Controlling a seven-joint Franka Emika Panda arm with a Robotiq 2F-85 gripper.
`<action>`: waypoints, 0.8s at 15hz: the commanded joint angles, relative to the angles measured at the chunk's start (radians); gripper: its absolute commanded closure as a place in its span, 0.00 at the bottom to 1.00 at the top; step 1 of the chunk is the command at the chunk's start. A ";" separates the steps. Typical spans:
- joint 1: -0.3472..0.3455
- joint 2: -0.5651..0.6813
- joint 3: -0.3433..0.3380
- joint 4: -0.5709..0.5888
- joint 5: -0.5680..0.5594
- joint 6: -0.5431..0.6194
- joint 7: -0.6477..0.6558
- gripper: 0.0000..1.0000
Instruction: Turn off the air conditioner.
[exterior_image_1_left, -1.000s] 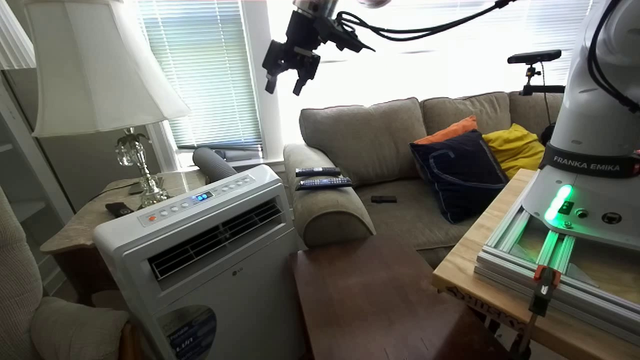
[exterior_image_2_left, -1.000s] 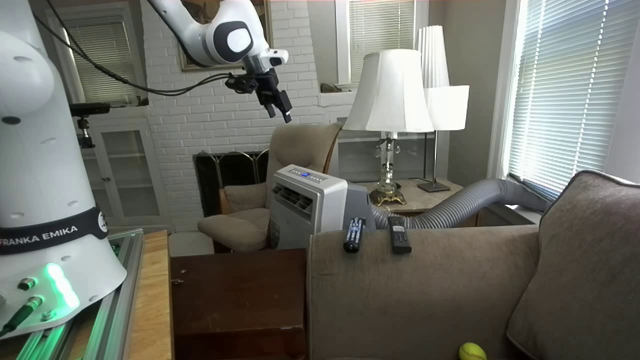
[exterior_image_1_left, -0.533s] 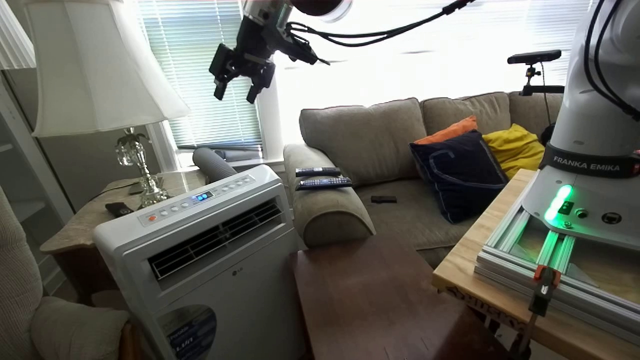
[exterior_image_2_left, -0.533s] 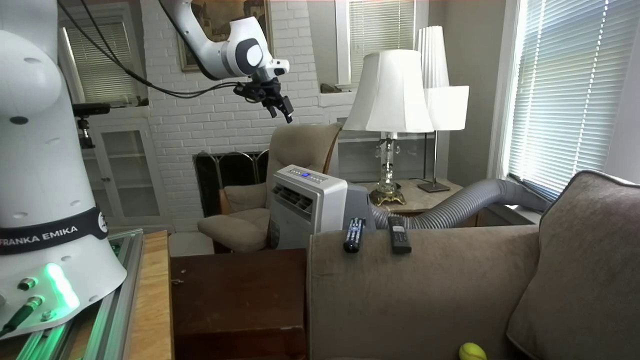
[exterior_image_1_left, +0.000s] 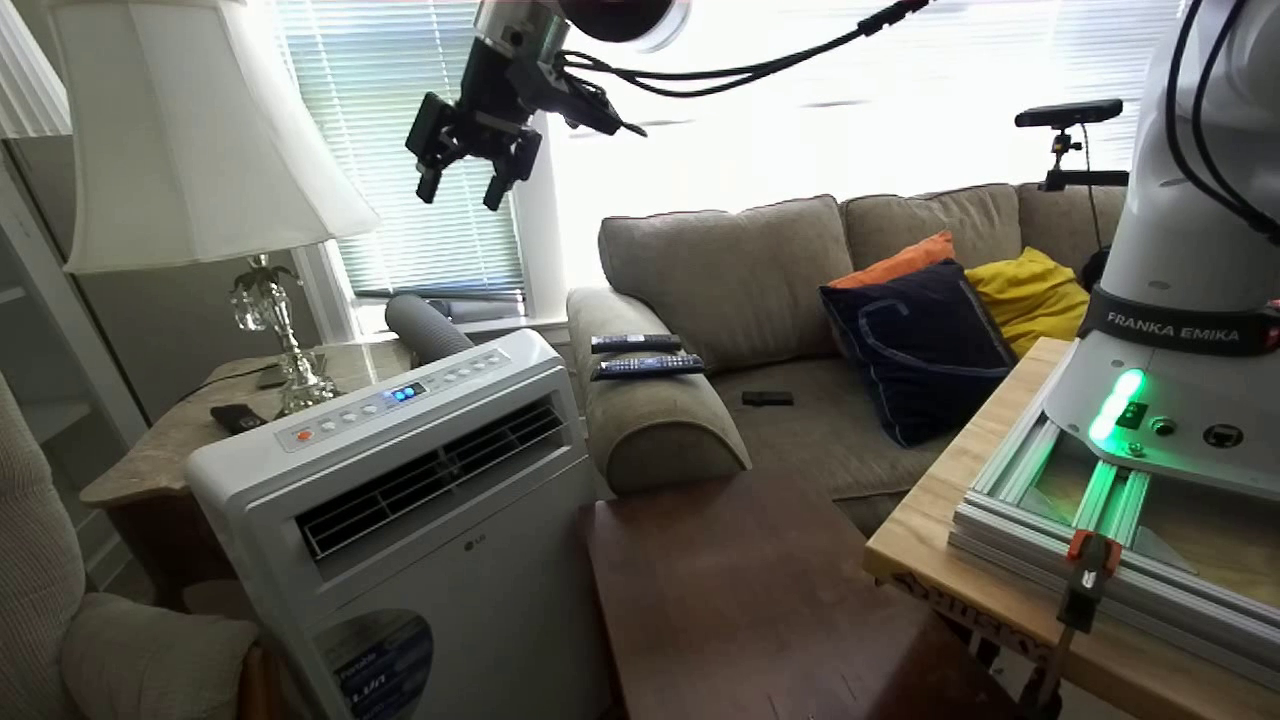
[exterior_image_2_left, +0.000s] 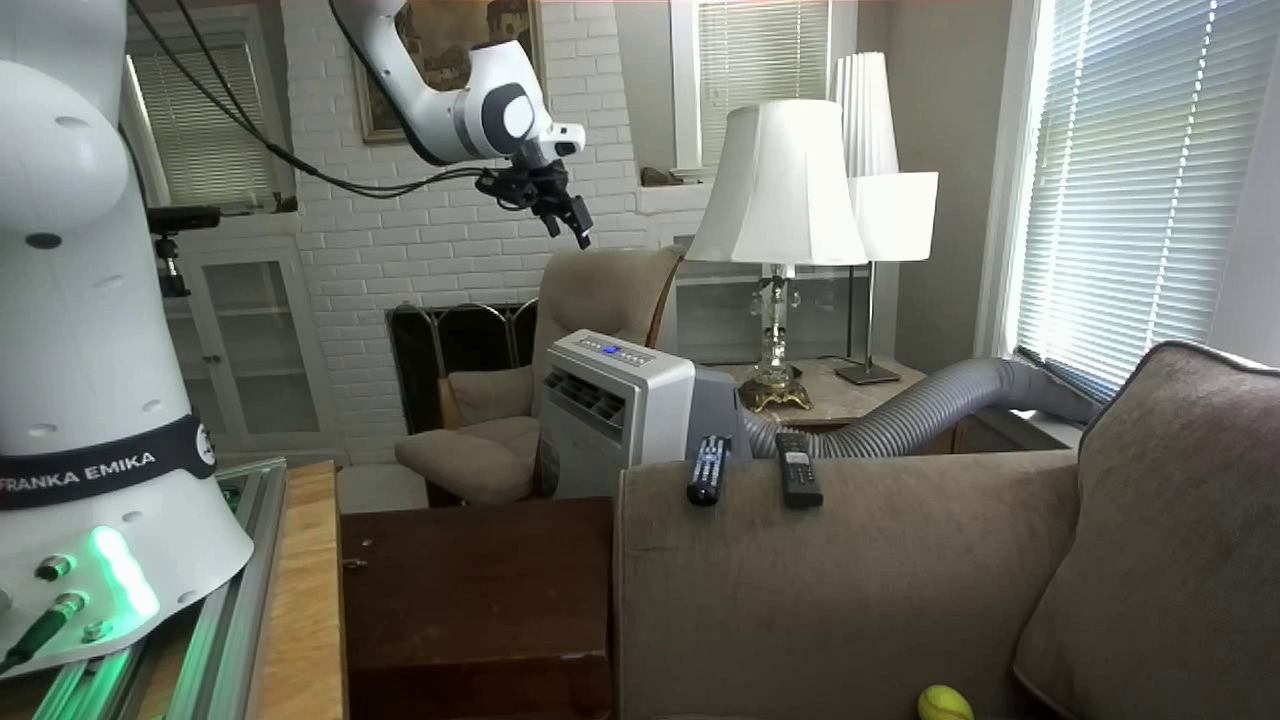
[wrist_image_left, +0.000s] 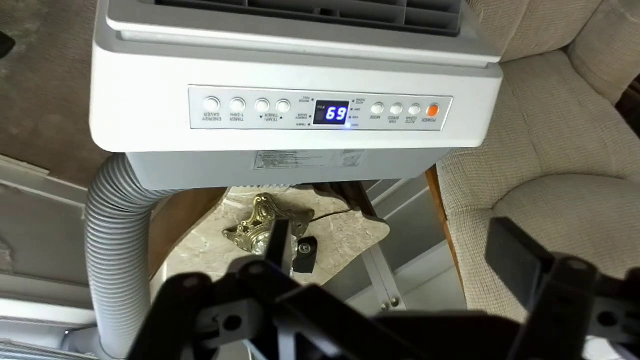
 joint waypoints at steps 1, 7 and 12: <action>0.077 0.030 -0.122 0.022 -0.156 0.019 0.193 0.00; 0.179 0.239 -0.222 0.253 -0.291 -0.026 0.283 0.00; 0.261 0.448 -0.219 0.521 -0.206 -0.075 0.199 0.00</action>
